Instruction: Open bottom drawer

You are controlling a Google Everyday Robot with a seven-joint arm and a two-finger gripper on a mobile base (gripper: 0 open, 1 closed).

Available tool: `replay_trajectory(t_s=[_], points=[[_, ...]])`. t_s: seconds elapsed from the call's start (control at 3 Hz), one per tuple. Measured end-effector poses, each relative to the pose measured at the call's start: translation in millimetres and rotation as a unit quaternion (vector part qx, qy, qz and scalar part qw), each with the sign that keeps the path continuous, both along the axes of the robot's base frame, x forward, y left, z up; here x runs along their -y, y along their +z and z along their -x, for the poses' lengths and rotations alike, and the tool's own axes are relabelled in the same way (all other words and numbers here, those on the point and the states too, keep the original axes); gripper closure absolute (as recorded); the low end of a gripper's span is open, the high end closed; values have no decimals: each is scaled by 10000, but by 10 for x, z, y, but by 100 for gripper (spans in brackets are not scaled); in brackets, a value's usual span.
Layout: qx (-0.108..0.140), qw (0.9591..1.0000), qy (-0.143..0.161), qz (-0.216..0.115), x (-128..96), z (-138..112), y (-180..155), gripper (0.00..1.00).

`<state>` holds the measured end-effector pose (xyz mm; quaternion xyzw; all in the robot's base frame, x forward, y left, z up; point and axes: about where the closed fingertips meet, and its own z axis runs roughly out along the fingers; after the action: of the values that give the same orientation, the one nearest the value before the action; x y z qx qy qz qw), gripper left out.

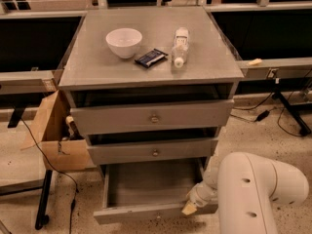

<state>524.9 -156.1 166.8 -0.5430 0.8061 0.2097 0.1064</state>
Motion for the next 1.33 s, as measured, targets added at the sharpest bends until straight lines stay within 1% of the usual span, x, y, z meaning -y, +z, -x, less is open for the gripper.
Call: replay_trajectory(t_s=[0.33, 0.67, 1.33], points=[[-31, 10000, 53, 5, -10, 194, -26, 100], [-47, 10000, 80, 9, -16, 267, -15, 82], [-67, 9999, 128, 34, -12, 370, -10, 34]])
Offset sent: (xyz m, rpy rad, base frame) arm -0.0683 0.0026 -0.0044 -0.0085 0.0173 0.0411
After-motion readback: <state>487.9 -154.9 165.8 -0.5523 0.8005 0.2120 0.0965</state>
